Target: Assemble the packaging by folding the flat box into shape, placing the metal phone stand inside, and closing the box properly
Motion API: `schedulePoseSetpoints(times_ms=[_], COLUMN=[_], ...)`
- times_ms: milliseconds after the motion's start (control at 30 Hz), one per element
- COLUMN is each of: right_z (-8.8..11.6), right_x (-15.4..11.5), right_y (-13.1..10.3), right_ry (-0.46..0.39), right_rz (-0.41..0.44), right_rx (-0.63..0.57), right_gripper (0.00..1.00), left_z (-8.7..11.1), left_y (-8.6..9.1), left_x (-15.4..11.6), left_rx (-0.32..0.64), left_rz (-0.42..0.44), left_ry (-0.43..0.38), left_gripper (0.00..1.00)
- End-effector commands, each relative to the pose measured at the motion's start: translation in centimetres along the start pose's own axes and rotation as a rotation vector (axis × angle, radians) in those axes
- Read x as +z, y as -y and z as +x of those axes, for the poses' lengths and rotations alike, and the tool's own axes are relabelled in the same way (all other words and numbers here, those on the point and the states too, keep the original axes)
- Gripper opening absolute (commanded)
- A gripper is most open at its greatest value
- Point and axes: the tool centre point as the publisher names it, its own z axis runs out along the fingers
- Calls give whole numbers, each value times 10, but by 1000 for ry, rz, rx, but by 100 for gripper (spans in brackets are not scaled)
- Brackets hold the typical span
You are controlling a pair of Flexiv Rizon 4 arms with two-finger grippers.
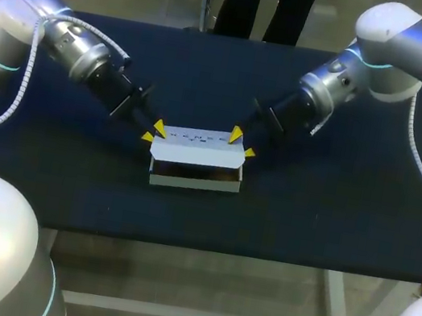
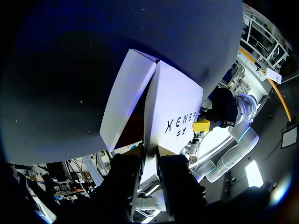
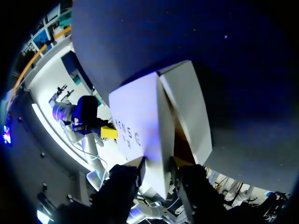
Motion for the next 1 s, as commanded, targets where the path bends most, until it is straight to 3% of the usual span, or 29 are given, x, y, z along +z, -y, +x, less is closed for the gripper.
schedulePoseSetpoints(times_ms=[33, 1000], right_z=[0, -4], right_x=[1, 2], right_y=[-1, -1], right_ry=[-2, 31], right_rz=[0, -28], right_rx=[-1, -27], right_gripper=[40, 42], left_z=[-4, -17], left_y=[2, -2], left_x=[4, 6], left_rx=[-1, -10], left_rz=[5, 39], left_ry=[9, 31], left_gripper=[13, 24])
